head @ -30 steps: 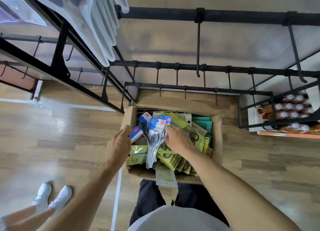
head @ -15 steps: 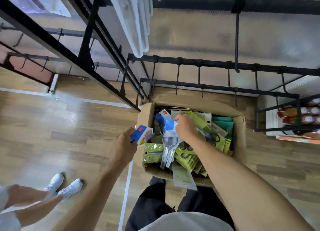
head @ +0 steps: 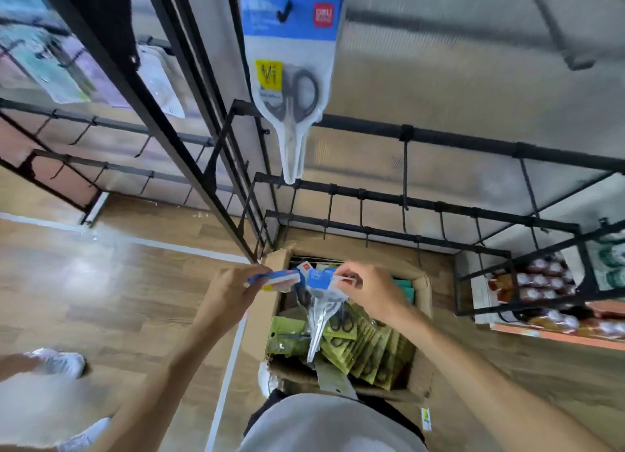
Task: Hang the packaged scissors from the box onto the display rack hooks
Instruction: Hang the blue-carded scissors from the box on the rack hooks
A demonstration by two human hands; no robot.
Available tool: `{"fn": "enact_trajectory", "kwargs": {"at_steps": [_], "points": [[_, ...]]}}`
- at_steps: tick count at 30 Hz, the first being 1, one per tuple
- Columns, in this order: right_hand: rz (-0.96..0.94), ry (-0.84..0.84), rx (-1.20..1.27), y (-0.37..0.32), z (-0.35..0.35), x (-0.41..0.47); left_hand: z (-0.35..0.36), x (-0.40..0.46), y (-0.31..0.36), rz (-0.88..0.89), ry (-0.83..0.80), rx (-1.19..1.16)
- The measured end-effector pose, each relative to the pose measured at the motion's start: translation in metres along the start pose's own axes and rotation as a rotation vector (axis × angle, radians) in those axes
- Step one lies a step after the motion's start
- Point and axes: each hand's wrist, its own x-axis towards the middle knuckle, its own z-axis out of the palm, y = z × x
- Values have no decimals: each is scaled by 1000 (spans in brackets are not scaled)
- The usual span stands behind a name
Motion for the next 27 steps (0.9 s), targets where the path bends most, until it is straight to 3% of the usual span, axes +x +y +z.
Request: {"fn": "enact_trajectory", "kwargs": {"at_steps": [5, 9, 16, 24, 27], "points": [[-143, 154, 53, -46, -49, -7, -47, 5, 34, 4, 102, -25], [-233, 269, -1, -88, -90, 4, -97, 22, 60, 139, 201, 107], [-385, 346, -40, -147, -132, 18, -159, 31, 90, 330, 313, 141], [-556, 436, -105, -215, -176, 29, -203, 34, 111, 367, 408, 127], [-531, 477, -40, -243, -189, 39, -215, 36, 122, 384, 433, 116]]}}
